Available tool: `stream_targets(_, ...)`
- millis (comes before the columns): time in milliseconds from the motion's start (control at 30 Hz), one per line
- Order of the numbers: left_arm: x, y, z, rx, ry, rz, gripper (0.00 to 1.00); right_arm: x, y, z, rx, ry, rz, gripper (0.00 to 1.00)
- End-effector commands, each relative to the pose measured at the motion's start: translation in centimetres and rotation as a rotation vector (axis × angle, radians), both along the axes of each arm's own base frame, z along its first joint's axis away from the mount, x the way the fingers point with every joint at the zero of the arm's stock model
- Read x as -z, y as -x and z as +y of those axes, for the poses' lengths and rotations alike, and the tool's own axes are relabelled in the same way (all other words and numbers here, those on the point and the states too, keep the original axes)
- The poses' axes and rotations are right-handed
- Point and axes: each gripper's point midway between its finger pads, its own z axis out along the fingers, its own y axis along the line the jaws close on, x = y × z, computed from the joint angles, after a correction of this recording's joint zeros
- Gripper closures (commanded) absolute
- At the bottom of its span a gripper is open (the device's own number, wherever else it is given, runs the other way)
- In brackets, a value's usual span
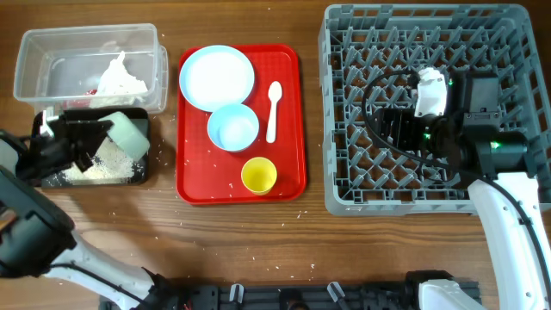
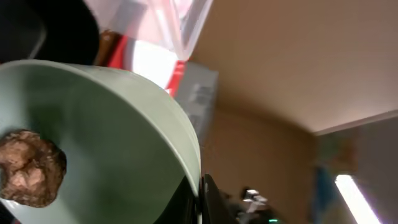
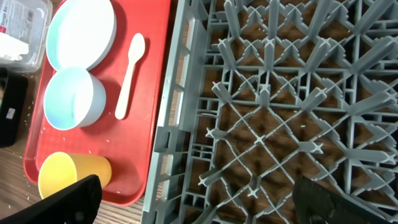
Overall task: Sort waste into correct bins and load items into the dishwasher rack
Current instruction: 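Return the green bowl to the red tray and release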
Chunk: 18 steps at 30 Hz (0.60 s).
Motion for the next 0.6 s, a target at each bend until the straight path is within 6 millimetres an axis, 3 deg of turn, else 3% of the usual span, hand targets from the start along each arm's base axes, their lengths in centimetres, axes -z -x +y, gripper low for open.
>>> stream_targets(0, -3.1, -1.1, 0.8, -0.082, 0.123, -0.154, 0.96, -0.5, -0.2, 0.4, -0.004, -0.021, -0.002, 0.0)
stream_targets(400, -4.2, -1.3, 1.3, -0.115, 0.217, -0.106, 0.96, -0.5, -0.3, 0.4, -0.002, -0.022, -0.004, 0.0)
stream_targets(467, -5.2, -1.1, 0.7, -0.097, 0.159, -0.163, 0.96, -0.5, -0.3, 0.4, -0.002, -0.022, -0.004, 0.0)
stream_targets(567, -7.2, 0.4, -2.2, 0.016, -0.039, -0.226, 0.96, -0.6, -0.4, 0.4, -0.004, -0.018, -0.013, 0.0)
